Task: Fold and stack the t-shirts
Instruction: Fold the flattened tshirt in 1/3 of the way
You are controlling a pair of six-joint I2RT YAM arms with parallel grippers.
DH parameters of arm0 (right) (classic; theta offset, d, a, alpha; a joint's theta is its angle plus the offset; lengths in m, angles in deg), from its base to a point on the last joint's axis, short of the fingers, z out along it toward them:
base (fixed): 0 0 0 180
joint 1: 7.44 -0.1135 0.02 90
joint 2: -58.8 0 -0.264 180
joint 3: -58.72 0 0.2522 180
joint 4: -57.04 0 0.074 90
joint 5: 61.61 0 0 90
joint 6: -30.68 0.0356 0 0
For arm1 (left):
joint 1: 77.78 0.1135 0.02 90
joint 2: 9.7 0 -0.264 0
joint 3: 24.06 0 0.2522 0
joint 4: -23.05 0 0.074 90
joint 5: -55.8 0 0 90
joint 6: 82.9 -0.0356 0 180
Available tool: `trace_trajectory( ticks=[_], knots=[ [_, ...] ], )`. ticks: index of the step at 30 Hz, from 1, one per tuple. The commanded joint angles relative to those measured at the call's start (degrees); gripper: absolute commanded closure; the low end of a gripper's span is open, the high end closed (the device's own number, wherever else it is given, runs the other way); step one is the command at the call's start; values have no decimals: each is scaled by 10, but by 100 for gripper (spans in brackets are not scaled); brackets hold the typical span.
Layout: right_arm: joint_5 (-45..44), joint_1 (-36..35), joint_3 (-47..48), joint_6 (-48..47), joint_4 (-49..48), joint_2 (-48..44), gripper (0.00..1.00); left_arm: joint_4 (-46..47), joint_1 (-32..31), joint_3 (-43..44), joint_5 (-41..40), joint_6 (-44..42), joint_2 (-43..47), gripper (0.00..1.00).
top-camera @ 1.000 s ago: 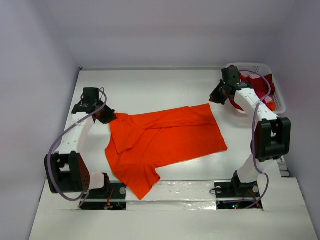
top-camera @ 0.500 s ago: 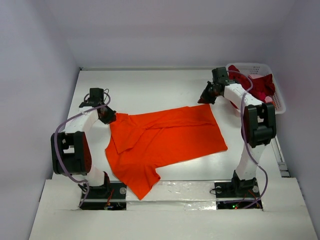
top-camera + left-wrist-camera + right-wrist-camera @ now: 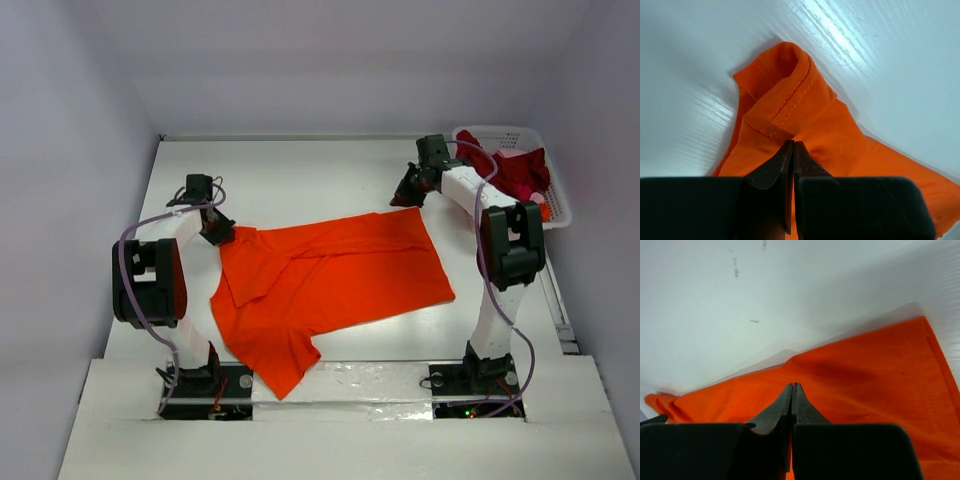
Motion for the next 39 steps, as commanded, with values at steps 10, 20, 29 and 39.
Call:
trace_trajectory(
  ticks=[10,20,29,39],
  knots=[
    [-59,-9,-30,26,3,20,100,-19,-1,47,-49,-34,-51,100],
    [-72,-9,-129,55,-39,-40,100,-37,-1,51,-70,-42,-66,100],
    [-81,-14,-142,63,-45,-44,100,-49,-1,54,-75,-54,-86,100],
    [-91,-14,-95,50,-26,-19,100,-49,-1,51,-83,-60,-79,100]
  ],
)
